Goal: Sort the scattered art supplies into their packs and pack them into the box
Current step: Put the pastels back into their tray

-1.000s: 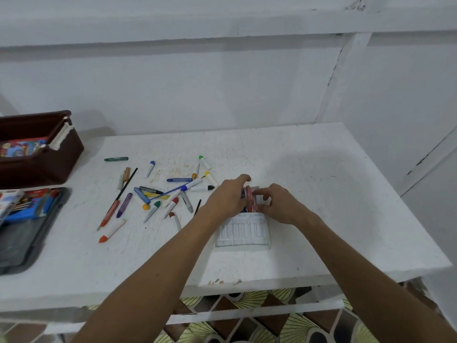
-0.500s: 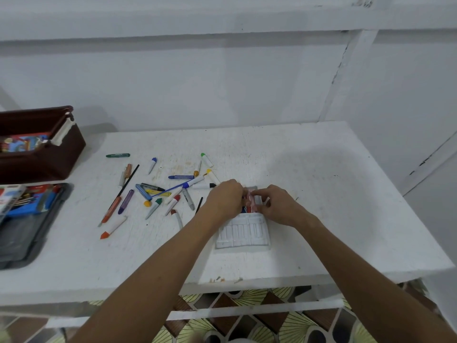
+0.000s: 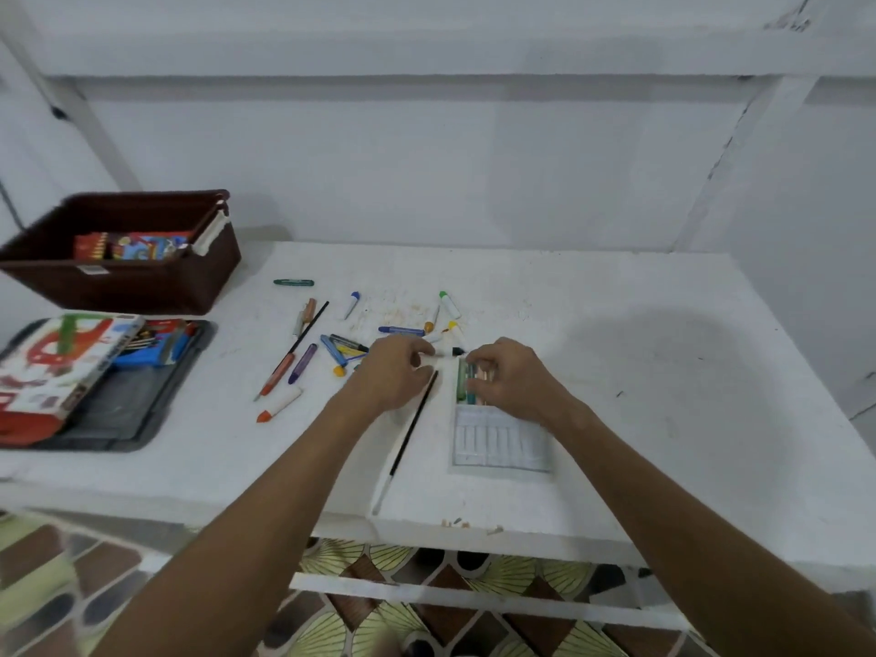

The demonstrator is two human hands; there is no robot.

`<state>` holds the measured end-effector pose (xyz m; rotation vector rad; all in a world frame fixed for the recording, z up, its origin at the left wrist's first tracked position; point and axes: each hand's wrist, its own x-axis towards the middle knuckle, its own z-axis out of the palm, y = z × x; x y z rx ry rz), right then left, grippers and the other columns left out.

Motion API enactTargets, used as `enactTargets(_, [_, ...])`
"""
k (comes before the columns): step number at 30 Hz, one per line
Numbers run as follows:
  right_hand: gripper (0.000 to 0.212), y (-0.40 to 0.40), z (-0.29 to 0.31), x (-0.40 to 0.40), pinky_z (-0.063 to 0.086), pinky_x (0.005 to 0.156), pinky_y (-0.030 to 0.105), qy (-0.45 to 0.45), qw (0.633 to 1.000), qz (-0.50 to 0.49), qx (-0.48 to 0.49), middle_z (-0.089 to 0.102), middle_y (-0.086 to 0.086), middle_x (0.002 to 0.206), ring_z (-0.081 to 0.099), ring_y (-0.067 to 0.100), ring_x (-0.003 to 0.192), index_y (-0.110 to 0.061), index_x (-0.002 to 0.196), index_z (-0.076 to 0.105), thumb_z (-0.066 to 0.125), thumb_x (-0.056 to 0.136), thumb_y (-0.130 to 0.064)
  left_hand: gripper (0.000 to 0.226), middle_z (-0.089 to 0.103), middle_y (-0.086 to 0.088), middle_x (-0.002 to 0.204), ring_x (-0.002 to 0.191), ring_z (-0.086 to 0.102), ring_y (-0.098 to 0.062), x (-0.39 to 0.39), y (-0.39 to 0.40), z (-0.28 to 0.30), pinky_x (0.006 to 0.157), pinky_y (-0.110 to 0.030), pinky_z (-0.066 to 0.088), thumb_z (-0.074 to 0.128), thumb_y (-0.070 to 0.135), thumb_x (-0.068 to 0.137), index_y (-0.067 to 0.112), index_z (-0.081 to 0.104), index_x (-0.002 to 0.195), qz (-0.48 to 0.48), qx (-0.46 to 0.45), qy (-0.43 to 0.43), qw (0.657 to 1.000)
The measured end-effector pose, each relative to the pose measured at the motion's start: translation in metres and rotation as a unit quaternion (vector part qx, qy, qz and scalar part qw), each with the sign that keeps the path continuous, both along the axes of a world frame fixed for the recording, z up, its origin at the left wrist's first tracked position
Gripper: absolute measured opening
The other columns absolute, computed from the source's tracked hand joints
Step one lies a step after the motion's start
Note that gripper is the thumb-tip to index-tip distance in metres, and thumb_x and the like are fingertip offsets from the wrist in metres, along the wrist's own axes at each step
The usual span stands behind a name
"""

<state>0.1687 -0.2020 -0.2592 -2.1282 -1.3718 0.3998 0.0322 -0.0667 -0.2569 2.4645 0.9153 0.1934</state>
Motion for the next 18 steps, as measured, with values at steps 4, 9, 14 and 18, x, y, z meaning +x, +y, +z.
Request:
enactTargets(4, [0.031,0.030,-0.001,-0.022,0.033,0.074,0.014,0.021,0.999,0.027,-0.007,0.063,0.007,0.101,0.057,0.018,0.092,-0.009,0.111,0.067,0.070,0.083,-0.021,0.028,0.066,-0.003,0.106,0.084,0.056,-0.013,-0.049,0.030,0.002,0.078,-0.021,0.043,0.061,0.021,0.088,0.019,0.067,0.116,0.092,0.005,0.022,0.996])
enactTargets(9, [0.034,0.060,-0.007,-0.037,0.038,0.076,0.016,0.020,0.999,0.008,-0.046,0.063,0.009,0.111,0.059,0.019,0.100,-0.007,0.115,0.065,0.067,0.084,-0.021,0.027,0.064,-0.007,0.113,0.098,0.058,-0.024,-0.105,0.068,-0.002,0.083,-0.028,0.044,0.055,0.024,0.092,0.015,0.067,0.114,0.210,0.030,0.068,0.975])
enactTargets(14, [0.034,0.078,-0.015,-0.044,0.047,0.082,0.030,0.001,0.997,-0.025,-0.072,0.064,0.013,0.108,0.060,0.026,0.098,-0.003,0.112,0.063,0.066,0.085,-0.024,0.025,0.064,-0.006,0.099,0.081,0.064,-0.025,-0.119,0.082,-0.007,0.074,-0.034,0.056,0.054,0.030,0.092,0.016,0.068,0.107,0.235,0.006,0.094,0.967])
enactTargets(18, [0.034,0.083,-0.015,-0.049,0.050,0.080,0.031,0.010,0.997,-0.038,-0.072,0.065,0.012,0.107,0.062,0.025,0.096,-0.003,0.113,0.062,0.065,0.086,-0.022,0.026,0.060,-0.005,0.084,0.077,0.058,-0.022,-0.110,0.080,-0.010,0.063,-0.031,0.048,0.054,0.033,0.091,0.011,0.067,0.096,0.220,0.035,0.132,0.966])
